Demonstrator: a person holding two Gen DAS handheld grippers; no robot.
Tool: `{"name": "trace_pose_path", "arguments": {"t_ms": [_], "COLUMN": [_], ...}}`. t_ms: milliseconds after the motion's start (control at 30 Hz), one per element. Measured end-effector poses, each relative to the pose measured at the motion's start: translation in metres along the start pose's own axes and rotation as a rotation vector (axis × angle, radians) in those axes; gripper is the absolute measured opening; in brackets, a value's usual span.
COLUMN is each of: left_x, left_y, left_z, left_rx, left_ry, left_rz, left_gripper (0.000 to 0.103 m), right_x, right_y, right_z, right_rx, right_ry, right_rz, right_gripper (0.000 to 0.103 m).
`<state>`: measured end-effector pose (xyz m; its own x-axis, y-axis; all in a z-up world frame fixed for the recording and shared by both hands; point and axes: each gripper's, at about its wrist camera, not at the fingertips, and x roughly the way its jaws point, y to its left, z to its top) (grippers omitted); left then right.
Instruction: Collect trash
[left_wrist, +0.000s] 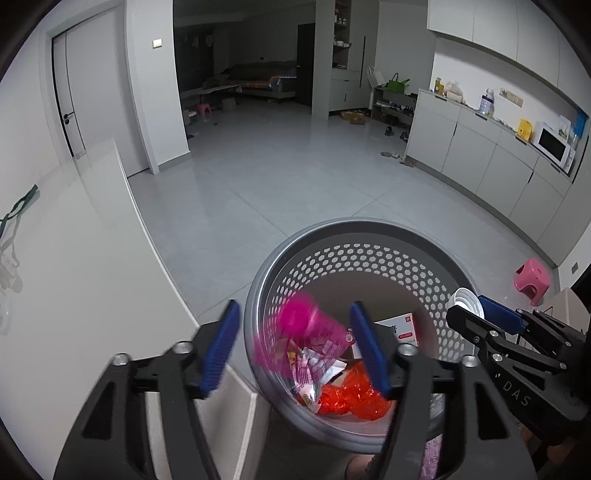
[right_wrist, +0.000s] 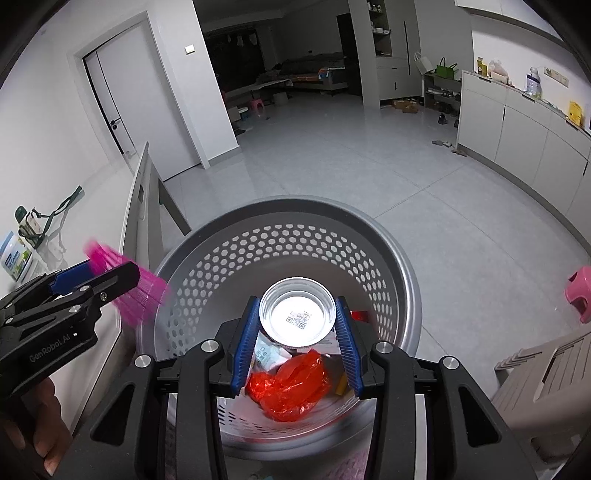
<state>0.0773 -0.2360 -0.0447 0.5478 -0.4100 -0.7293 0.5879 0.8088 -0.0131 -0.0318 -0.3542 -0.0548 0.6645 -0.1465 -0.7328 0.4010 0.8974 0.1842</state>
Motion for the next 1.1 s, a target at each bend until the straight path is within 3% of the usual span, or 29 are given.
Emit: {"name": "trace_pose_path", "arguments": {"t_ms": [67, 733, 1100], "left_x": [-0.002, -0.011, -0.016], "left_y": [-0.002, -0.005, 0.003], "left_z": [-0.002, -0.005, -0.001], "left_rx": [-0.003, -0.02, -0.049], "left_ry": [-0.006, 0.008, -0.001], "left_rz": [0.002, 0.03, 0.045], "left_gripper": [0.071, 0.075, 0.09], "right_x": [0.0, -0.001, -0.003], "right_y": [-0.001, -0.006, 0.0], "right_z": [0.002, 0.0, -0.001], "right_rx": [0.004, 0.022, 0.019], "right_ry": [-0.012, -0.014, -0.018], "right_rz": [-0.003, 0.019, 0.023], "right_gripper": [0.052, 0.054, 0.057]}}
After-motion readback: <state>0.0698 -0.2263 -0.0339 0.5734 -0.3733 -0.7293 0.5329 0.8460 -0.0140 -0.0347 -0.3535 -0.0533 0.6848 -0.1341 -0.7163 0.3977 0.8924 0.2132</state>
